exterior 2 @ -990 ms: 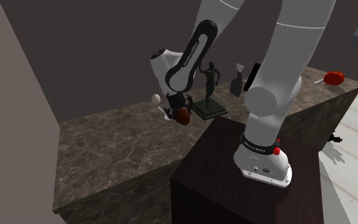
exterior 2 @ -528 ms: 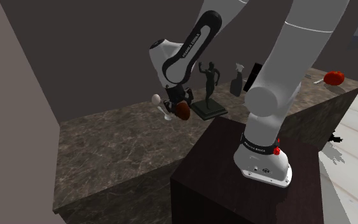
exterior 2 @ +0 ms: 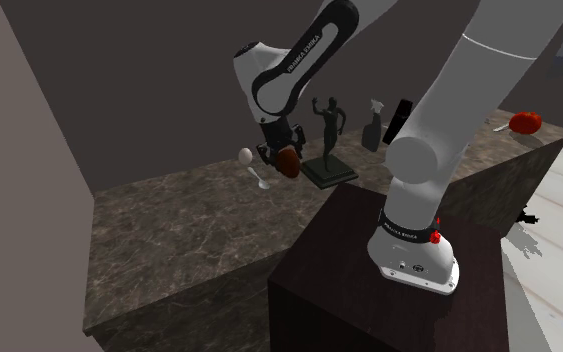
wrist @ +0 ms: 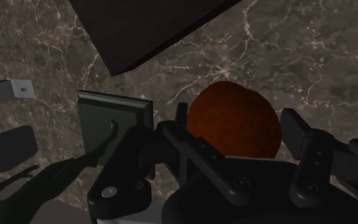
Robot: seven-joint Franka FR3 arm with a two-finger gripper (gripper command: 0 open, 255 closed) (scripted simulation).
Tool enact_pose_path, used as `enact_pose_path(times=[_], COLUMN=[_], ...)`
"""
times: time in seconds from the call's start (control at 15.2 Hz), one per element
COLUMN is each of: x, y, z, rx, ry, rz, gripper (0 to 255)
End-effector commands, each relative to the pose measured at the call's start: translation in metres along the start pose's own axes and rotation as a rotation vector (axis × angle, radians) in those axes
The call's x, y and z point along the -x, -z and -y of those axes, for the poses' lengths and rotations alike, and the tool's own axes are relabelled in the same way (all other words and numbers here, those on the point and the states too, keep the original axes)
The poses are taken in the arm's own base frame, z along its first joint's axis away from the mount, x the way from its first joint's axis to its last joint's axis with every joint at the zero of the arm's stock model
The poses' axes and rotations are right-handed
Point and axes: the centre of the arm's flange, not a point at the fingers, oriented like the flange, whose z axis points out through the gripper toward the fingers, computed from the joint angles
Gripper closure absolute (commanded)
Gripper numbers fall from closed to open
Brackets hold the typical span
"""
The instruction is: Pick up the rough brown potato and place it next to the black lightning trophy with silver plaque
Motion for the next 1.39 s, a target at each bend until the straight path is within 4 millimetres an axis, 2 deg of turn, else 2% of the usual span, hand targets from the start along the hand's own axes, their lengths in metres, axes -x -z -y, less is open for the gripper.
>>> enact_pose_path(times=[0.0, 1.32], x=[0.001, 0.006], y=[0.01, 0.11], z=[-0.003, -0.037], rx=[0.0, 0.0], ry=[0.0, 0.0], rz=[0.0, 0.0], gripper=[255, 255])
